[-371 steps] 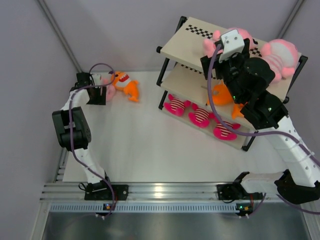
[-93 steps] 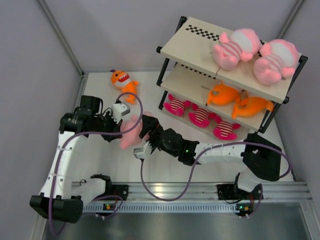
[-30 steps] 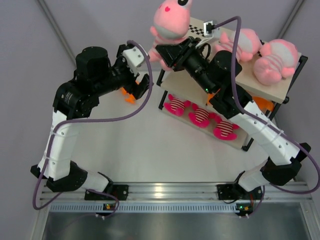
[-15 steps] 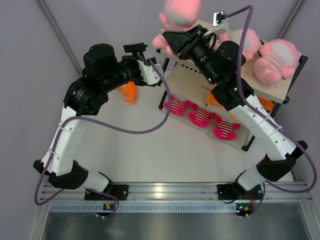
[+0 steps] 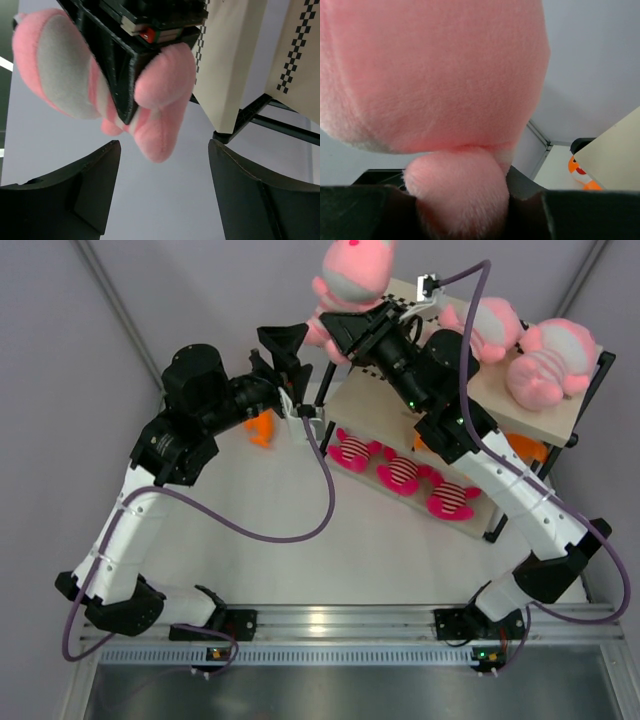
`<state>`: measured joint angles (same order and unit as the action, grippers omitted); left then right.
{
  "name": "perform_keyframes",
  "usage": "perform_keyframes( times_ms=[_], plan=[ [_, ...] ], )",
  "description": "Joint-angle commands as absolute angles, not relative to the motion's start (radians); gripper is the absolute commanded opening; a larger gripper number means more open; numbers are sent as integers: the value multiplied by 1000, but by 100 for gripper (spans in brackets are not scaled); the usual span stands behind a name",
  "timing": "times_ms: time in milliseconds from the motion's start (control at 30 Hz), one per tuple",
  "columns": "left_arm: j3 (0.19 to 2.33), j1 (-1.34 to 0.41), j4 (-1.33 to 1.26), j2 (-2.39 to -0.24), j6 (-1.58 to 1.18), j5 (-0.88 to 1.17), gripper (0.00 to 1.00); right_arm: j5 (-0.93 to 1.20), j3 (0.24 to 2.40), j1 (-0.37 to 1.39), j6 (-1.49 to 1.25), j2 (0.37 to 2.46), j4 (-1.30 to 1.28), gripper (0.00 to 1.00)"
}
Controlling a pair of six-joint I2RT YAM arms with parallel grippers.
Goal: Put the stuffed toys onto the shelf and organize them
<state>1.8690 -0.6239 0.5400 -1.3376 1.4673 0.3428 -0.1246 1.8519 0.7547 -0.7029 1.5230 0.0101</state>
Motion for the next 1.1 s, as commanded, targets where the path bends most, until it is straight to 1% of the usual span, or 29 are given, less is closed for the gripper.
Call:
perform_keyframes(
  times_ms=[0, 67, 133, 200, 233, 367, 467, 500, 533, 600, 633, 800, 900, 1067],
  plan=[
    [1901, -627, 451, -1345, 1523, 408, 76, -100, 1813, 741, -721, 1463, 116, 0],
    [1907, -629, 434, -1354, 1511, 420, 72, -92, 1809, 741, -726, 1457, 124, 0],
    [1914, -627, 434, -1362, 1500, 425, 63, -81, 1815, 741, -724, 1456, 121, 0],
    [1893, -629, 434, -1362, 1522, 433, 60, -74, 1810, 741, -726, 1454, 120, 0],
    [1885, -627, 436, -1359, 1534, 439, 58, -72, 1807, 739, -724, 1451, 121, 0],
    [1890, -627, 434, -1367, 1523, 414, 33, -72, 1779, 735, -733, 1428, 140, 0],
    [1905, -627, 434, -1382, 1526, 368, 33, -61, 1772, 726, -747, 1422, 147, 0],
    [1913, -627, 434, -1388, 1525, 361, 35, -58, 1766, 723, -752, 1420, 149, 0],
    [1917, -629, 434, -1390, 1522, 354, 38, -57, 1761, 721, -755, 1413, 152, 0],
    [1925, -629, 436, -1391, 1500, 341, 48, -48, 1746, 712, -765, 1407, 156, 0],
    [1927, -627, 434, -1391, 1491, 339, 49, -46, 1741, 709, -768, 1398, 163, 0],
    [1921, -627, 434, -1391, 1496, 341, 48, -37, 1721, 695, -770, 1378, 170, 0],
    [1930, -627, 434, -1393, 1483, 368, 52, -15, 1709, 695, -772, 1365, 176, 0],
    [1950, -629, 434, -1407, 1486, 399, 50, 43, 1706, 695, -819, 1373, 201, 0]
  ],
)
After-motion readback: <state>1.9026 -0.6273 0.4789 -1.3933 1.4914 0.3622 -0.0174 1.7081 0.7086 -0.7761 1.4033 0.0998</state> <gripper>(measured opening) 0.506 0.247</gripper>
